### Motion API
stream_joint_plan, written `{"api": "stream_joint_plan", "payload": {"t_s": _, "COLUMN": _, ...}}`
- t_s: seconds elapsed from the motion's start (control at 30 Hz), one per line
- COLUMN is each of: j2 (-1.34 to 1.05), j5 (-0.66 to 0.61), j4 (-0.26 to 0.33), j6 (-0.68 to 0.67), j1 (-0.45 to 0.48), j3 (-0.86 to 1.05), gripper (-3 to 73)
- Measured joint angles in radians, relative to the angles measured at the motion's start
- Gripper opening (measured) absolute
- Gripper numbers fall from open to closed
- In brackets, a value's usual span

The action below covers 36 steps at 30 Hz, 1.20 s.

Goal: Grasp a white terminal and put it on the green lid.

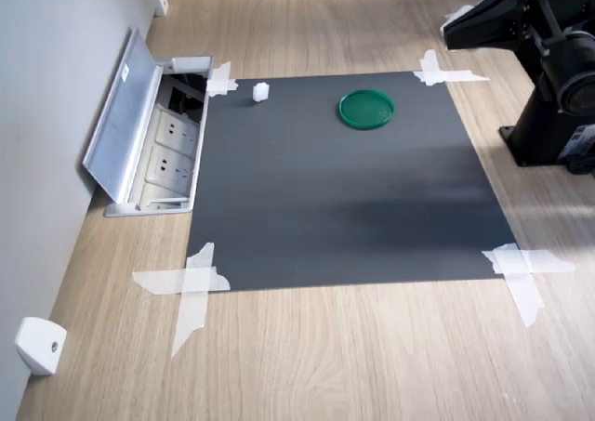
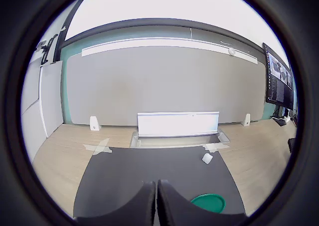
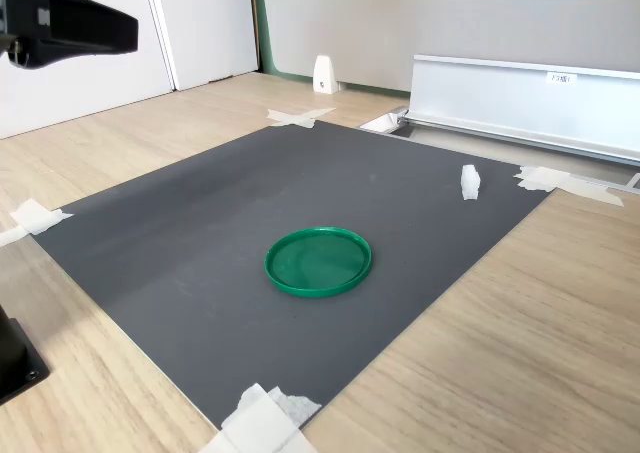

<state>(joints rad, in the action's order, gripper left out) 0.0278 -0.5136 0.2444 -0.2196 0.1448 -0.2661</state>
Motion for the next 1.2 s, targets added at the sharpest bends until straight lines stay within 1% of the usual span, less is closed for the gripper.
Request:
{"api": "stream_joint_plan", "payload": {"t_s": 0.17, "j2": 0.136, "j5": -0.011, "j4": 0.000, "j6": 0.000, "j1": 0.000, "j3": -0.097, "gripper": -0.8}}
{"api": "stream_joint_plan", "payload": {"t_s": 0.47, "j2": 0.482, "j5": -0.099, "j4": -0.002, "j6": 0.000, "j1": 0.000, "j3": -0.308, "gripper": -0.8}}
{"api": "stream_joint_plan", "payload": {"t_s": 0.53, "j2": 0.546, "j5": -0.116, "j4": -0.027, "j6": -0.013, "j1": 0.000, "j3": -0.351, "gripper": -0.8}}
{"api": "stream_joint_plan", "payload": {"t_s": 0.6, "j2": 0.608, "j5": -0.144, "j4": -0.078, "j6": -0.037, "j1": 0.000, "j3": -0.395, "gripper": -0.8}}
{"api": "stream_joint_plan", "payload": {"t_s": 0.7, "j2": 0.702, "j5": -0.219, "j4": -0.155, "j6": -0.061, "j1": 0.000, "j3": -0.475, "gripper": -0.8}}
{"api": "stream_joint_plan", "payload": {"t_s": 0.8, "j2": 0.804, "j5": -0.307, "j4": -0.185, "j6": -0.066, "j1": 0.000, "j3": -0.556, "gripper": -0.8}}
{"api": "stream_joint_plan", "payload": {"t_s": 0.9, "j2": 0.890, "j5": -0.394, "j4": -0.193, "j6": -0.082, "j1": 0.000, "j3": -0.625, "gripper": -0.8}}
{"api": "stream_joint_plan", "payload": {"t_s": 1.0, "j2": 0.969, "j5": -0.469, "j4": -0.194, "j6": -0.137, "j1": 0.000, "j3": -0.696, "gripper": -0.8}}
{"api": "stream_joint_plan", "payload": {"t_s": 1.1, "j2": 1.049, "j5": -0.531, "j4": -0.193, "j6": -0.235, "j1": 0.000, "j3": -0.765, "gripper": -0.8}}
{"api": "stream_joint_plan", "payload": {"t_s": 1.17, "j2": 1.101, "j5": -0.571, "j4": -0.174, "j6": -0.333, "j1": 0.006, "j3": -0.812, "gripper": -0.3}}
{"api": "stream_joint_plan", "payload": {"t_s": 1.2, "j2": 1.125, "j5": -0.592, "j4": -0.151, "j6": -0.383, "j1": 0.017, "j3": -0.836, "gripper": 0.4}}
